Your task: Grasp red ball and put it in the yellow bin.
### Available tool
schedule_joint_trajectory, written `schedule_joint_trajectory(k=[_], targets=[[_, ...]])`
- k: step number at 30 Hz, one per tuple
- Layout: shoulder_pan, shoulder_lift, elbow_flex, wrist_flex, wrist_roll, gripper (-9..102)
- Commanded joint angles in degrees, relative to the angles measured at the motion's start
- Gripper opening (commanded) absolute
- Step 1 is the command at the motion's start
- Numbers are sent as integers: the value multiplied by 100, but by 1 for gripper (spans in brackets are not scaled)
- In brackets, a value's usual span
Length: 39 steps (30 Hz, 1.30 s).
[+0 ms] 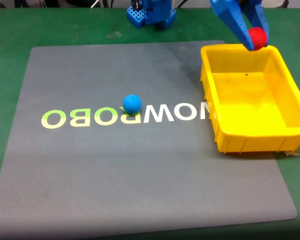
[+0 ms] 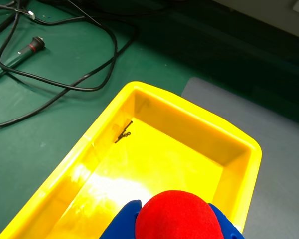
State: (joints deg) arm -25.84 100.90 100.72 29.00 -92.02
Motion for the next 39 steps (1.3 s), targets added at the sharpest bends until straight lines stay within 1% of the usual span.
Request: schedule_joint_trajectory(k=[1,2,5,7,10,15,21,25,29,35,39], targets=[[-114,35,-413,-158,79,0],[-105,26,-422,-158,88,2],[-44,-9,-431,-158,149,22],[0,-18,-431,-158,211,29],[88,-18,-431,-158,272,34],[211,26,-431,-105,308,35],[369,255,-369,-53,299,35],[562,800,-70,264,352,32],[949,1775,1090,272,185,26],[1661,3401,3349,281,-264,1],[1942,4737,4852,466,-598,0]])
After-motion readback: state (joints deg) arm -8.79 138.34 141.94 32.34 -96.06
